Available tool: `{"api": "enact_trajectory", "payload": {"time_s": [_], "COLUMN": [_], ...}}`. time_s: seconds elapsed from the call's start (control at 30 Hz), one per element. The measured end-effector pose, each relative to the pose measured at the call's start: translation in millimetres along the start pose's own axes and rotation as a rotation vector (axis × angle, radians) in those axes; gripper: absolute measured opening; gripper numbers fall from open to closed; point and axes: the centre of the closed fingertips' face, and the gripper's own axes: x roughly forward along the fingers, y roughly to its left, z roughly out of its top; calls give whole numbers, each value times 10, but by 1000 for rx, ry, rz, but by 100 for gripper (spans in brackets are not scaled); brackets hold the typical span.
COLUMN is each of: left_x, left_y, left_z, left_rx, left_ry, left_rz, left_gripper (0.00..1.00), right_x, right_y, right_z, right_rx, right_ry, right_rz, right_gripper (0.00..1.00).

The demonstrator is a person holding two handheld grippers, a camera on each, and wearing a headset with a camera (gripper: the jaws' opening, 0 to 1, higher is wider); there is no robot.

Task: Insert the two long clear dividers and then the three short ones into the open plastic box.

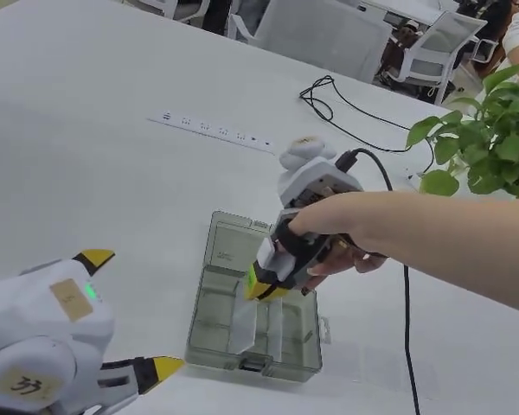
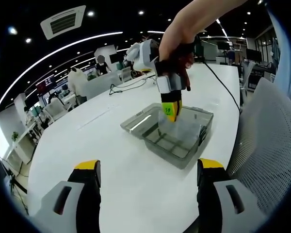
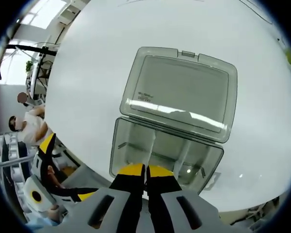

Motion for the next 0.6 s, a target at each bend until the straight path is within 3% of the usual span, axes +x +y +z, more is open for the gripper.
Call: {"api": "enact_trajectory", "payload": {"time_s": [0.07, 0.3, 0.6], "left_x": [0, -7, -8], "left_y": [0, 4, -2], "left_z": [-6, 2, 7], "left_rx": [2, 2, 2], "left_ry": [3, 0, -2], "left_rz": [1, 4, 0], "left_gripper": [83, 83, 83], "right_x": [8, 58, 11], "right_y": [73, 132, 104], "right_z": [-9, -22, 35], "right_rx": [36, 0, 58], "right_ry": [1, 1, -4], "right_rz": [41, 12, 21], "right_gripper": [2, 2, 2]}}
